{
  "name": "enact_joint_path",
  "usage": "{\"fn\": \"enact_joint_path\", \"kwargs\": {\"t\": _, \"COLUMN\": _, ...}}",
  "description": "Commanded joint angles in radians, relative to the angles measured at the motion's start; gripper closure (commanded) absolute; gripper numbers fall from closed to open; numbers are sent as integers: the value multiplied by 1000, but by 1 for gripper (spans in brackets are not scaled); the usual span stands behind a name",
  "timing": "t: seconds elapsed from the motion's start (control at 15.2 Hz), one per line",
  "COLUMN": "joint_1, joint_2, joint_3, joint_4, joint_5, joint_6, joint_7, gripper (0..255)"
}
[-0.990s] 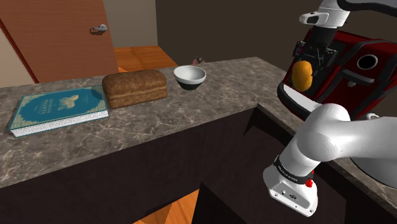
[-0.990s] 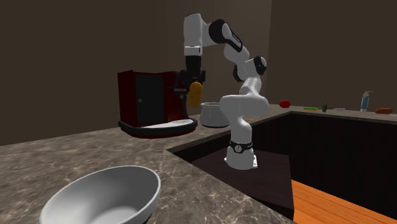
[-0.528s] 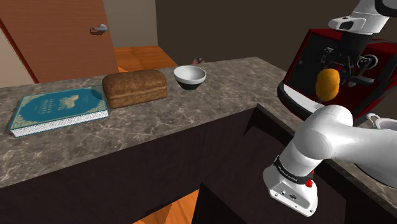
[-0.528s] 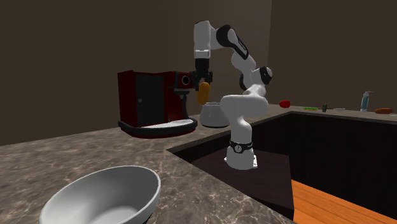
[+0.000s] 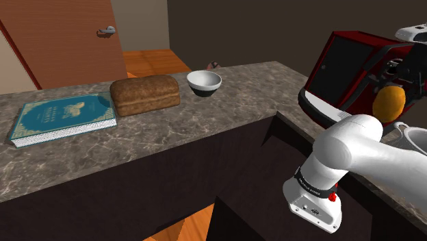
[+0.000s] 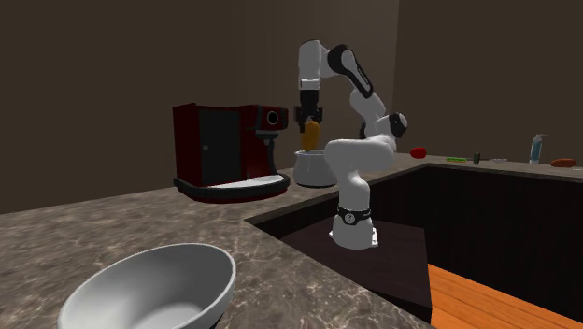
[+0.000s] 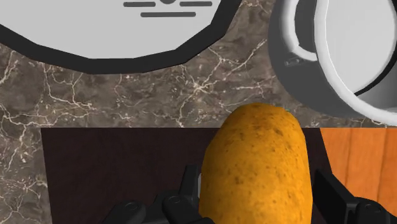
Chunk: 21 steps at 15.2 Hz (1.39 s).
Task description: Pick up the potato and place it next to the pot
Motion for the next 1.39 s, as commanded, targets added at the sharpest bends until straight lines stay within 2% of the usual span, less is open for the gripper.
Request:
{"fn": "enact_joint_path", "kwargs": {"t": 0.0, "joint_1": -19, "joint_2": -44, "joint_3": -6, "joint_4": 16, "joint_5": -38, "joint_6": -51, "joint_7": -51, "gripper": 255}}
{"fn": "enact_joint_path", "kwargs": {"t": 0.66, "joint_1": -64, "joint_2": -200, "joint_3": -26, "joint_4": 161, "joint_5": -279, "joint_6": -277, "joint_7": -343, "gripper": 255}}
{"fn": "enact_joint_path", "kwargs": {"t": 0.99, "joint_1": -62, "joint_2": -243, "joint_3": -27, "joint_4": 261, "joint_5": -443, "joint_6": -362, "joint_7": -524, "gripper": 255}}
{"fn": "enact_joint_path", "kwargs": {"t": 1.32, "joint_1": -84, "joint_2": -247, "joint_3": -47, "joint_4": 369, "joint_5": -623, "joint_6": -391, "joint_7": -745, "gripper": 255}}
